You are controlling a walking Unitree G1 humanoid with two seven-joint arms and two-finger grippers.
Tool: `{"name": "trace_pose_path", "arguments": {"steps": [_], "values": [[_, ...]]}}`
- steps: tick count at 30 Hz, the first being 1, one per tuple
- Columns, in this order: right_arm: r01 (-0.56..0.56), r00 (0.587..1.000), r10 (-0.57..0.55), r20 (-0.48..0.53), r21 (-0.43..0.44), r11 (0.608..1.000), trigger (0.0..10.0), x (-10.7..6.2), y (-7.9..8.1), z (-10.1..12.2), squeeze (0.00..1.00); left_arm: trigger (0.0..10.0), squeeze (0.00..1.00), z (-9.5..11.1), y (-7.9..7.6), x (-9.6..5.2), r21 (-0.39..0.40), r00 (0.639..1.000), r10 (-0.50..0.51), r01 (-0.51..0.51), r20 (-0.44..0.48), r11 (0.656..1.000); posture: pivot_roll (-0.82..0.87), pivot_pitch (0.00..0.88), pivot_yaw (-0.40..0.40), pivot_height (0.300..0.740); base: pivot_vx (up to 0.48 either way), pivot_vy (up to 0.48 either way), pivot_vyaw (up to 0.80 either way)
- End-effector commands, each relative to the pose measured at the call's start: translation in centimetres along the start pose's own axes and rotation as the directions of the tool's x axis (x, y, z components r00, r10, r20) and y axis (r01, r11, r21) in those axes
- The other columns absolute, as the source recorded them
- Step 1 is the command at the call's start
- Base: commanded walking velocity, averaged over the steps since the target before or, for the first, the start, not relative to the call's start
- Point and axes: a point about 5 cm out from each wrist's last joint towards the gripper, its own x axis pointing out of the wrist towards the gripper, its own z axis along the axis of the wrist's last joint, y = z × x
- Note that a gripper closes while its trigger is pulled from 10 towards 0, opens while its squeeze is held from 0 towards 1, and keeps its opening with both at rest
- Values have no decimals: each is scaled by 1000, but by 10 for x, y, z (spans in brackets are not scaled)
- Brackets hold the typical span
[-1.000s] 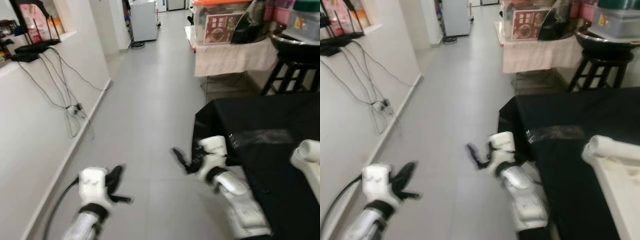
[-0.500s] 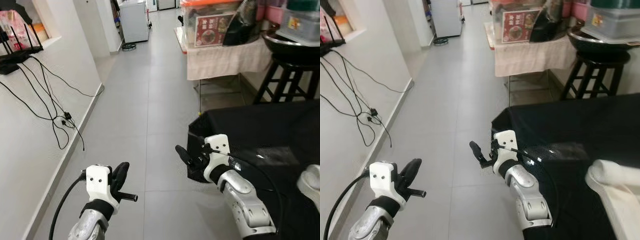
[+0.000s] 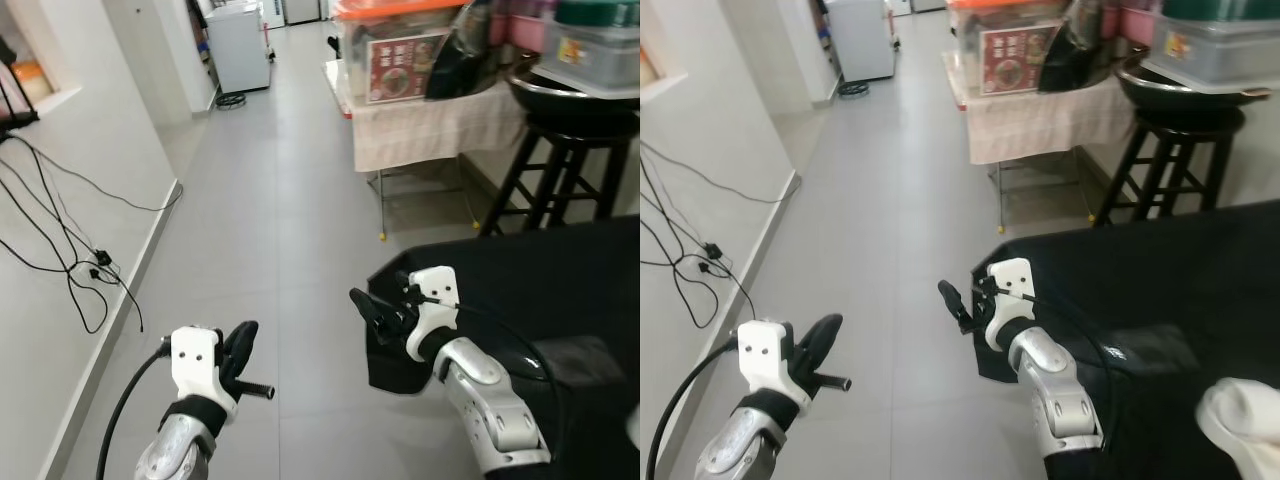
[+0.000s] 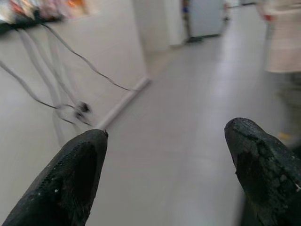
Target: Building children table
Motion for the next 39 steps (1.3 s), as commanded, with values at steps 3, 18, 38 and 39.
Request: {"name": "trace_pose_path", "arguments": {"steps": [3, 18, 38, 39], "values": [[5, 1000, -5, -17, 7, 1000, 10000, -2, -3, -3, 0, 10000, 0, 2, 0, 1, 0, 1000, -3, 3, 5, 1000, -71, 19, 76, 740, 301, 0, 0], [-18, 999, 18, -44, -3, 1000, 10000, -1, 0, -6, 0, 10000, 0, 4, 1, 0, -40, 999, -8, 9, 34, 999, -74, 15, 78, 740, 119, 0, -422], [-37, 997, 39, -59, 33, 999, 10000, 0, 0, -7, 0, 10000, 0, 4, 2, 2, -48, 999, -13, 15, 30, 999, -74, 16, 77, 740, 0, 0, -800], [-38, 997, 40, -59, 35, 999, 10000, 0, 0, -7, 0, 10000, 0, 4, 2, 2, -47, 999, -14, 15, 30, 999, -74, 16, 77, 740, 0, 0, -800]]}}
